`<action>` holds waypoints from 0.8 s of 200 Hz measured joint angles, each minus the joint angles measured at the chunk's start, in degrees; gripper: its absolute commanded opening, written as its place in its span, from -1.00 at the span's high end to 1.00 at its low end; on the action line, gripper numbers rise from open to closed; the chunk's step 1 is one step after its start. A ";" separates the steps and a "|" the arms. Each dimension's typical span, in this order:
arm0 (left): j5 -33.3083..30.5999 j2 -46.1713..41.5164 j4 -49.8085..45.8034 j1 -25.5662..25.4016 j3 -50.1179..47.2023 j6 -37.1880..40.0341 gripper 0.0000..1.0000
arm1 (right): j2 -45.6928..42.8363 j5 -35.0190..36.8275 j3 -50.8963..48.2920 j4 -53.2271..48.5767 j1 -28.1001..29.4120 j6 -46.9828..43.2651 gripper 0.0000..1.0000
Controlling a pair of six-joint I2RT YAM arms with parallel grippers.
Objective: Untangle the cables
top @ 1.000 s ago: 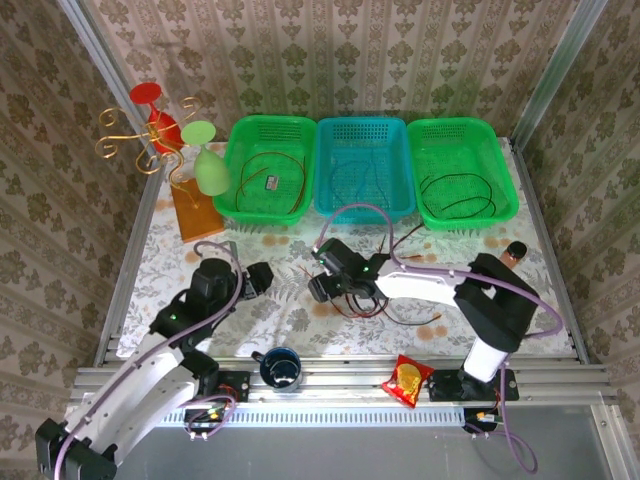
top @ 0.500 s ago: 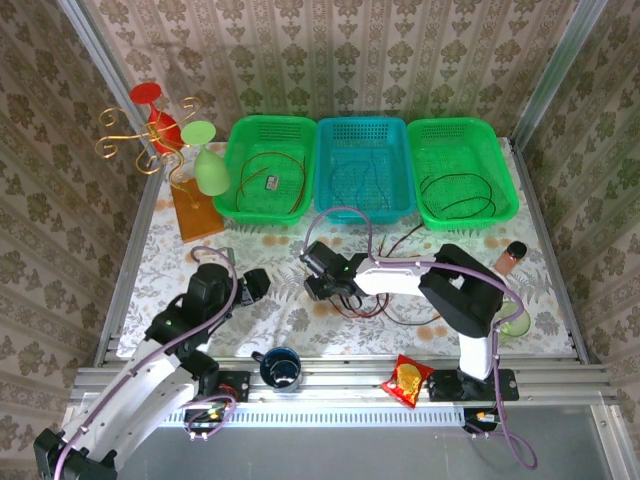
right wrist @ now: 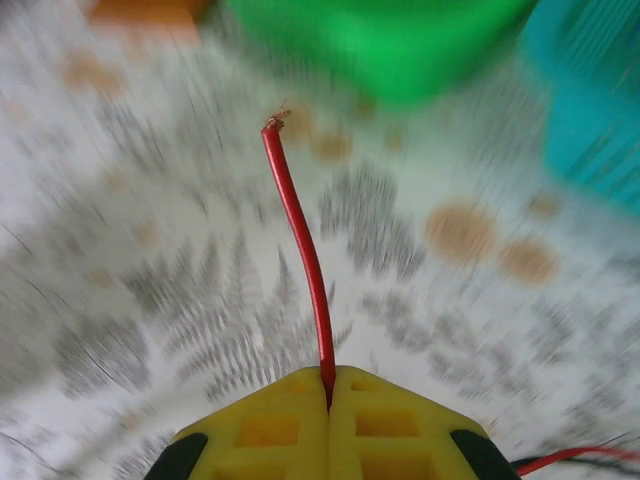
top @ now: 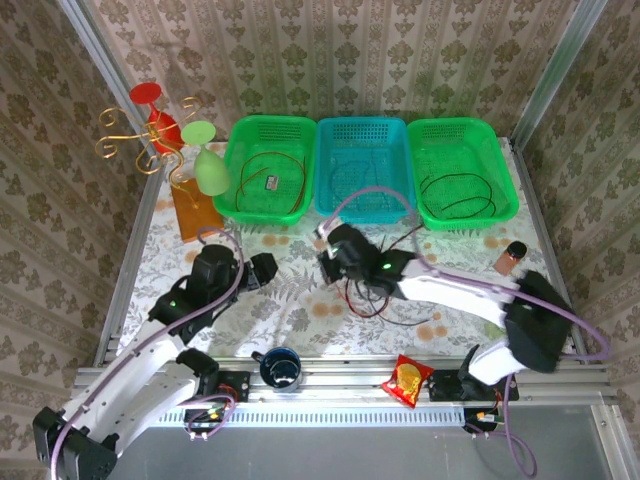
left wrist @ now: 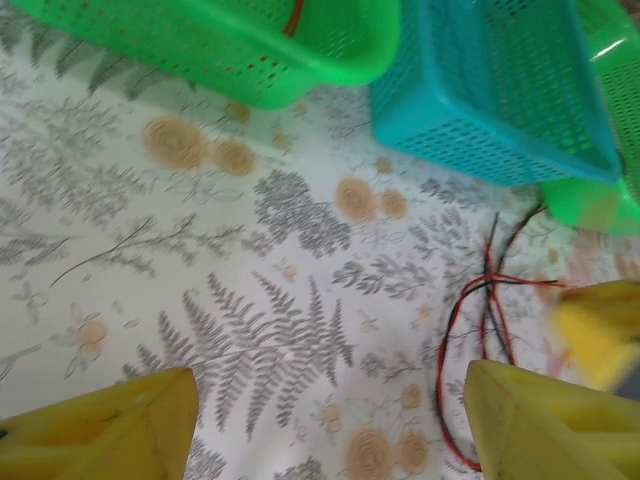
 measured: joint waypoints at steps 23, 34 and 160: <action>-0.33 3.45 1.55 -2.12 2.62 0.50 -0.41 | -11.47 -0.02 0.24 0.81 -4.22 -0.13 1.00; -0.63 5.38 2.54 -3.48 3.87 1.03 -0.42 | -15.50 -0.11 0.24 1.38 -6.29 0.09 1.00; 8.24 24.39 24.37 -23.32 14.25 22.69 -0.63 | -24.57 -0.74 10.60 1.22 -13.27 3.13 1.00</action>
